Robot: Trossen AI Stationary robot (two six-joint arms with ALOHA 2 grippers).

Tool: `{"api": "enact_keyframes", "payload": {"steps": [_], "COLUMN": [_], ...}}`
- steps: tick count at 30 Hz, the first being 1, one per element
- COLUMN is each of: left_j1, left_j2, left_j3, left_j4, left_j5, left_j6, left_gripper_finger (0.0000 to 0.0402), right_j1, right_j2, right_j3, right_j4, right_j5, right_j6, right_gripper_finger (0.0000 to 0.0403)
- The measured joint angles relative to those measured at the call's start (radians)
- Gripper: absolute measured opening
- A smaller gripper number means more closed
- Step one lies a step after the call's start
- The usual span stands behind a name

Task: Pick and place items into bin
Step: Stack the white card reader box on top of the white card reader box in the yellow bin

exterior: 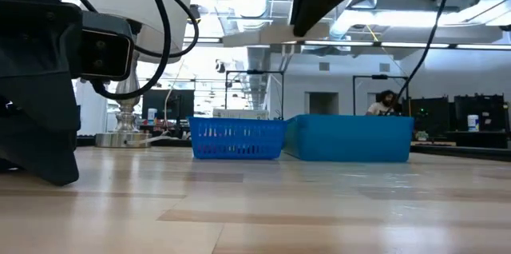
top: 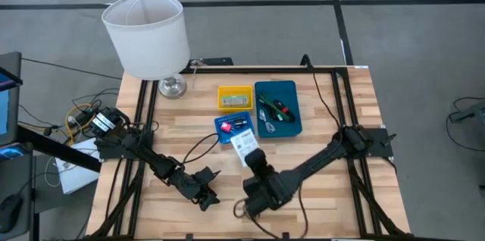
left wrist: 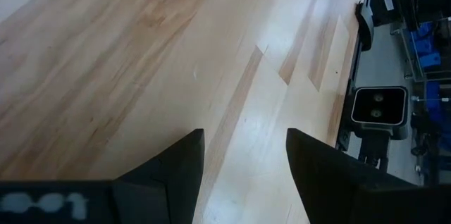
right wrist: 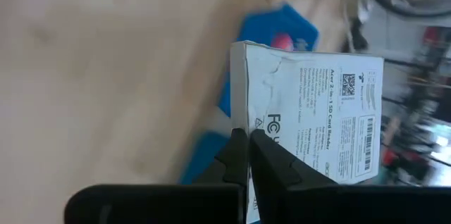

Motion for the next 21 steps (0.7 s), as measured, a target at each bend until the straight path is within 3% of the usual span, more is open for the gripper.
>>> {"api": "enact_keyframes", "payload": {"steps": [21], "left_j1": [0.002], "left_j2": [-0.001], "left_j3": [0.001], "left_j4": [-0.018], "left_j5": [-0.041], "left_j6": [-0.016], "left_gripper_finger": [0.0190], "right_j1": [-0.383], "right_j2": [-0.001], "right_j3": [0.004], "right_j4": [-0.075], "right_j5": [0.117], "right_j6": [-0.671], "right_gripper_finger": [0.0000]}}
